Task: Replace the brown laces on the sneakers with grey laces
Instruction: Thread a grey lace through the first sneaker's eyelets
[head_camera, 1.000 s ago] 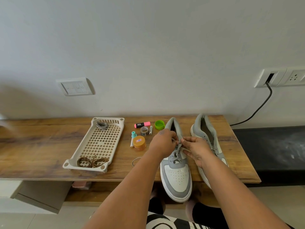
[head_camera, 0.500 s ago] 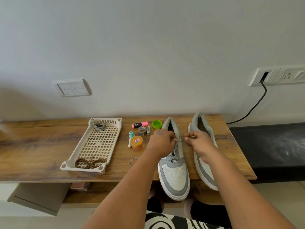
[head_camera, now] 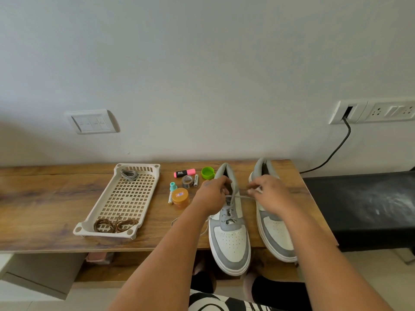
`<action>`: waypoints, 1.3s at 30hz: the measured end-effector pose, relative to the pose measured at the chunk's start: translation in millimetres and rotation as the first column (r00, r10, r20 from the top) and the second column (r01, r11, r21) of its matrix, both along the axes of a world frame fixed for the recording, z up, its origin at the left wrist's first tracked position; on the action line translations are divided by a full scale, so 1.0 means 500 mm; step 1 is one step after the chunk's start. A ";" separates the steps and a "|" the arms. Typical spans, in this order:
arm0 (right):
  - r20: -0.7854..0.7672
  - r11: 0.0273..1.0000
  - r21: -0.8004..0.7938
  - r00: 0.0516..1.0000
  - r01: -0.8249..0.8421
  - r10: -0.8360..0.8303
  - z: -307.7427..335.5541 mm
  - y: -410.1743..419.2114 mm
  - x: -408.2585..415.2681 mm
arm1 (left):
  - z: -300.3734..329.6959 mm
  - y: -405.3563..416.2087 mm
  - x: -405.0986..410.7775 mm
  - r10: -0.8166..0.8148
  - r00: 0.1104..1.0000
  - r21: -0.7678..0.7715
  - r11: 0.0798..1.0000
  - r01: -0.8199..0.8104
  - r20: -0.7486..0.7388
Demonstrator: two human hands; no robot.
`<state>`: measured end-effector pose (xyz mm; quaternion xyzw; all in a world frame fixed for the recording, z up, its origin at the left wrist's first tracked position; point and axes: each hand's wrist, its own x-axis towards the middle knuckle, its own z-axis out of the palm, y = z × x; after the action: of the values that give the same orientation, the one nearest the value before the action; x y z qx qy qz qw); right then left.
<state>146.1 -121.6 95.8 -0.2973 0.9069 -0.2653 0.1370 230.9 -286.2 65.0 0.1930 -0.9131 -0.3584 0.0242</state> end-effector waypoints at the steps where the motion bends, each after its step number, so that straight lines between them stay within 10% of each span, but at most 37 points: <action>1: 0.019 1.000 -0.024 1.000 -0.015 0.016 -0.018 -0.019 0.010 | 0.002 0.002 0.001 -0.001 1.000 -0.002 1.000 0.001 -0.004; 8: -0.022 1.000 0.009 1.000 0.015 -0.014 -0.042 -0.026 0.018 | 0.003 -0.001 0.003 -0.005 1.000 -0.017 1.000 0.005 -0.005; 14: -0.148 0.765 0.594 0.968 0.249 -0.201 0.034 0.058 -0.037 | 0.003 0.000 0.002 -0.006 1.000 0.020 1.000 0.006 0.014; 21: -0.005 0.998 0.052 1.000 0.026 -0.026 -0.032 -0.030 0.019 | 0.009 0.006 0.006 -0.011 1.000 -0.012 1.000 0.011 0.011; 26: 0.048 0.999 -0.021 0.998 0.028 -0.027 -0.059 -0.035 0.026 | 0.013 0.002 0.013 -0.002 1.000 0.054 0.999 0.001 0.004; 33: -0.215 0.806 0.504 0.948 0.312 -0.233 0.006 0.048 -0.047 | 0.020 -0.004 0.013 0.002 1.000 0.129 0.992 -0.003 0.009; 39: -0.003 0.997 0.070 0.999 0.043 -0.043 -0.035 -0.020 -0.001 | 0.021 -0.002 0.013 0.006 1.000 0.128 0.992 -0.007 0.005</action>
<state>145.8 -131.8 78.3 -0.2729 0.9220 -0.2359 0.1407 237.4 -287.3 75.6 0.1981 -0.8877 -0.4155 0.0108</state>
